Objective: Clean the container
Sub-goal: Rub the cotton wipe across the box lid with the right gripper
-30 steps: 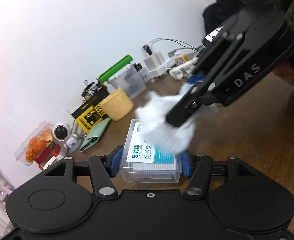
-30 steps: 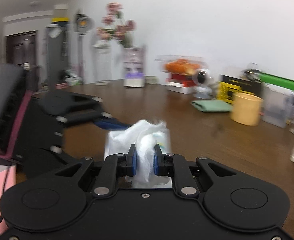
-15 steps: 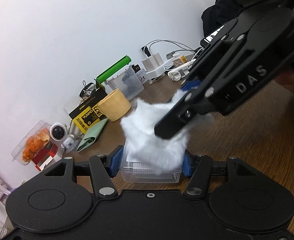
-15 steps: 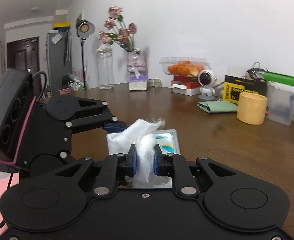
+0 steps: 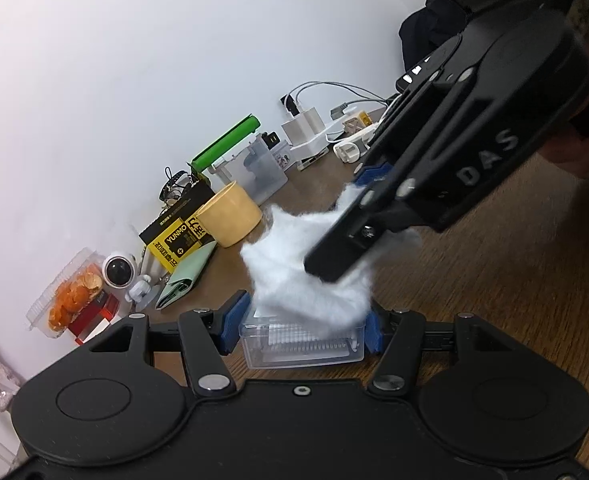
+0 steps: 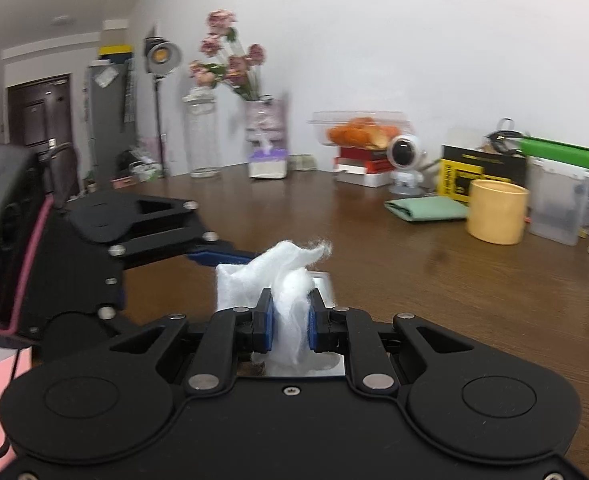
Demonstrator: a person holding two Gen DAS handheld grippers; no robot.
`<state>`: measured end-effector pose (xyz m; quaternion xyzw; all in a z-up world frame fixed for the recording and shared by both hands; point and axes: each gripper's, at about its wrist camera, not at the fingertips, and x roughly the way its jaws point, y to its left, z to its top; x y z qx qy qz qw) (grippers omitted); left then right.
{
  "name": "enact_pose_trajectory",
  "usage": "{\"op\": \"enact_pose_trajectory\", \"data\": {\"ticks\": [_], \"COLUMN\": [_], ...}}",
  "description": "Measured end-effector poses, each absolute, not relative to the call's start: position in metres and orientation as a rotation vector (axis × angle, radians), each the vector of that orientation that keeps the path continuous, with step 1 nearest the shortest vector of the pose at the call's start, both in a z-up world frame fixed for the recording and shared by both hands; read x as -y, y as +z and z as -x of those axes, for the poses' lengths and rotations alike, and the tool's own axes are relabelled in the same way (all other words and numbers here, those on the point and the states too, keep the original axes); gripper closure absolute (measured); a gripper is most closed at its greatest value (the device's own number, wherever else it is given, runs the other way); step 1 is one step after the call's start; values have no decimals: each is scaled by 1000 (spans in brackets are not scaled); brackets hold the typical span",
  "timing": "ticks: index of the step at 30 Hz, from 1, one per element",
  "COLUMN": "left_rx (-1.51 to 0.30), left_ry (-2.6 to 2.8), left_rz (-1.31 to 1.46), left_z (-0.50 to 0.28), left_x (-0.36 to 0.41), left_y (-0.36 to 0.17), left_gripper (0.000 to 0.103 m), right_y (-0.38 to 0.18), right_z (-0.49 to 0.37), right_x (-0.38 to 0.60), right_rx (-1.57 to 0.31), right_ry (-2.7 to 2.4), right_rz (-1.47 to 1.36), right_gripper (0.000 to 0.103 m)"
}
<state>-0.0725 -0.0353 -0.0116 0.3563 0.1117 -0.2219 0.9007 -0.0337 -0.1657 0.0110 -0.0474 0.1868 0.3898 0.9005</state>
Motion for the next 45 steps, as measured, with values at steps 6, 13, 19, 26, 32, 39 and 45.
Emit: {"op": "enact_pose_trajectory", "data": {"ticks": [6,13,19,26,32,39,45], "left_rx": [-231,-206,-206,-206,-206,-203,-201], "left_ry": [-474,-484,-481,-483,-488,-492,-495], "left_rz": [-784,-847,-848,-849,-848,-850,-851], "left_z": [75,79,79,80,75,76,78], "left_x": [41,46,46,46,43,44,44], "left_y": [-17,-24,-26,-26,-23,-24,-24], "left_gripper": [46,46,46,46,46,46,46], "right_y": [9,13,9,9,12,11,10], "right_z": [23,20,31,7,36,28,5], "right_x": [178,169,173,185,168,182,185], "right_rx": [-453,-408,-429,-438,-342,-444,-472], "right_ry": [673,798,800,670,890,770,650], "right_rz": [90,64,132,77,157,150,109], "right_gripper": [86,86,86,86,86,86,86]}}
